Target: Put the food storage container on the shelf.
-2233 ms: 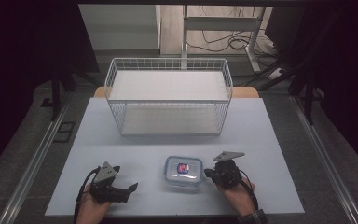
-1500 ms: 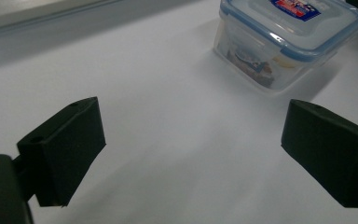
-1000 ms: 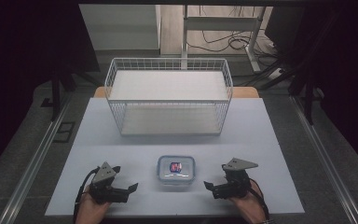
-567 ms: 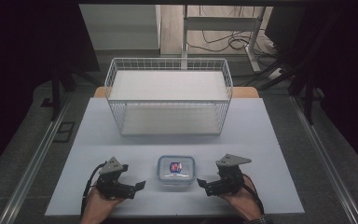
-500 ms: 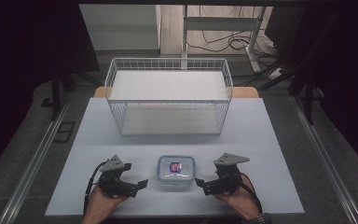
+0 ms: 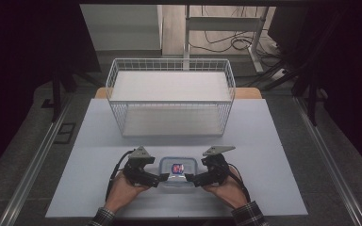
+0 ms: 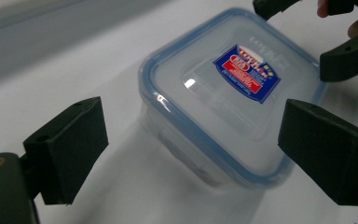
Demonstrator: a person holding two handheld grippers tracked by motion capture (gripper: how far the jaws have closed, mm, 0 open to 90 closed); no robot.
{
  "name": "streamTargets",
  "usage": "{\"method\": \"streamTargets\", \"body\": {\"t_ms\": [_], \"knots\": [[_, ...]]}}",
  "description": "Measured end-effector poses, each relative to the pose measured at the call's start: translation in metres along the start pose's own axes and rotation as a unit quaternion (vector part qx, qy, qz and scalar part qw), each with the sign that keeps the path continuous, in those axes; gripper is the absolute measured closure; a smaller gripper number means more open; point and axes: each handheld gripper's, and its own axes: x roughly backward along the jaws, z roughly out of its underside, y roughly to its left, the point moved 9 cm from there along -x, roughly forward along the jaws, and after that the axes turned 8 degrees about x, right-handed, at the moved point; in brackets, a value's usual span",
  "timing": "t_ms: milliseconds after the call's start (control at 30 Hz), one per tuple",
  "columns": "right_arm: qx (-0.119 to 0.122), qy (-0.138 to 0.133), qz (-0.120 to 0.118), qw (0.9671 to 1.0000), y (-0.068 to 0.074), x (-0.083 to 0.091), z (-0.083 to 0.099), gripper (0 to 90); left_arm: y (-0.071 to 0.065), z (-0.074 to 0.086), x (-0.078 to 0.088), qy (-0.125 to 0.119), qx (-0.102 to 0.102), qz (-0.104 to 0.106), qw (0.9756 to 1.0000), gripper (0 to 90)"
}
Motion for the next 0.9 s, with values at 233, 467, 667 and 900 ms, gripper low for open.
{"method": "streamTargets", "body": {"t_ms": [233, 467, 667, 900], "knots": [[-0.034, 0.026, -0.059, 0.9974, 0.009, -0.014, 0.009, 8.4, -0.012, 0.009, -0.008, 0.017, 0.033, 0.064, 0.9973, 11.3], [-0.013, 0.033, -0.049, 0.9982, 0.019, -0.001, 0.02, 19.7, -0.021, 0.022, 0.002, 0.032, 0.014, 0.05, 0.9981, 22.8], [-0.009, 0.033, -0.083, 0.996, 0.035, 0.004, 0.027, 30.8, -0.032, 0.034, 0.003, 0.056, -0.018, 0.04, 0.9975, 38.8], [0.0, 0.031, -0.096, 0.9949, 0.034, 0.01, 0.031, 35.0, -0.03, 0.035, 0.006, 0.041, -0.006, 0.049, 0.998, 48.2]]}}
